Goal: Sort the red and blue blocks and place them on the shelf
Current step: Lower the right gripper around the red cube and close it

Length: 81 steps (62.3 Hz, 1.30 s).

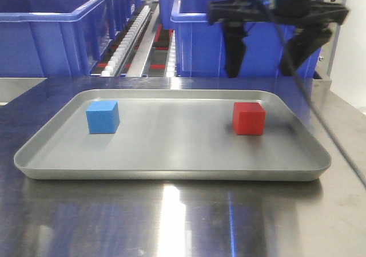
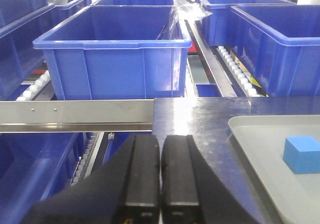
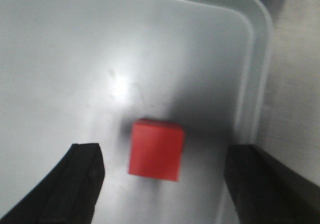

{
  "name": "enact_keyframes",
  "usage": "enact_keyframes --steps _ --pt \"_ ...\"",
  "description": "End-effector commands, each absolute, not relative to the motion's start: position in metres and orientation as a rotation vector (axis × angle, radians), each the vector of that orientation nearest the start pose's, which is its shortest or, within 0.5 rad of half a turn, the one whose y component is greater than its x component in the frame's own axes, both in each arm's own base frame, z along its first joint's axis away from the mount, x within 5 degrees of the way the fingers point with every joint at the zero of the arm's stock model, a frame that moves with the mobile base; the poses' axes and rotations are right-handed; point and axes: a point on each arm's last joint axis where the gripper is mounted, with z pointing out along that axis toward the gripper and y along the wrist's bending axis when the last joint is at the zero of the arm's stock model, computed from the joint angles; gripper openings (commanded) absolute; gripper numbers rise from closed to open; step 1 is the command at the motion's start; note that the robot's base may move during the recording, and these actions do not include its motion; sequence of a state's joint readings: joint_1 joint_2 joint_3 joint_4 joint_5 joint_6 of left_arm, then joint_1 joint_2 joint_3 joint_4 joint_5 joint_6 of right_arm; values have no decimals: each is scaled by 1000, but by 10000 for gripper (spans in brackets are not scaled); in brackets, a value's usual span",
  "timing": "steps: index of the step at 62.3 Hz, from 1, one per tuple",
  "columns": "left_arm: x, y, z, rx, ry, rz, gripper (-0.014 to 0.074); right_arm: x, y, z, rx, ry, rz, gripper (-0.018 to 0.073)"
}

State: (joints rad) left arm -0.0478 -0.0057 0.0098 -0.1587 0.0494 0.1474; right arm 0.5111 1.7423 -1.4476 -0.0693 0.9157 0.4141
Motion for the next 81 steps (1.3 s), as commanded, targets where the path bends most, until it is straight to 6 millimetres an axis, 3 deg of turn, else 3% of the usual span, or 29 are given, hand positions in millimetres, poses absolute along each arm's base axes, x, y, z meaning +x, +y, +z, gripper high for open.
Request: enact_keyframes --steps 1,44,58,63,75,81 --pt "55 -2 205 16 1464 -51 125 333 181 304 -162 2627 247 610" --pt "55 -2 205 16 1464 -51 125 345 192 257 -112 2786 236 610" --pt "55 -2 205 16 1464 -51 125 346 193 252 -112 2799 229 596" --pt "55 -2 205 16 1464 -51 125 346 193 252 -112 2800 228 536" --pt "55 -2 205 16 1464 -51 125 346 193 253 -112 2800 229 230" --pt "55 -2 205 16 1464 -51 125 345 192 257 -112 2786 237 202"
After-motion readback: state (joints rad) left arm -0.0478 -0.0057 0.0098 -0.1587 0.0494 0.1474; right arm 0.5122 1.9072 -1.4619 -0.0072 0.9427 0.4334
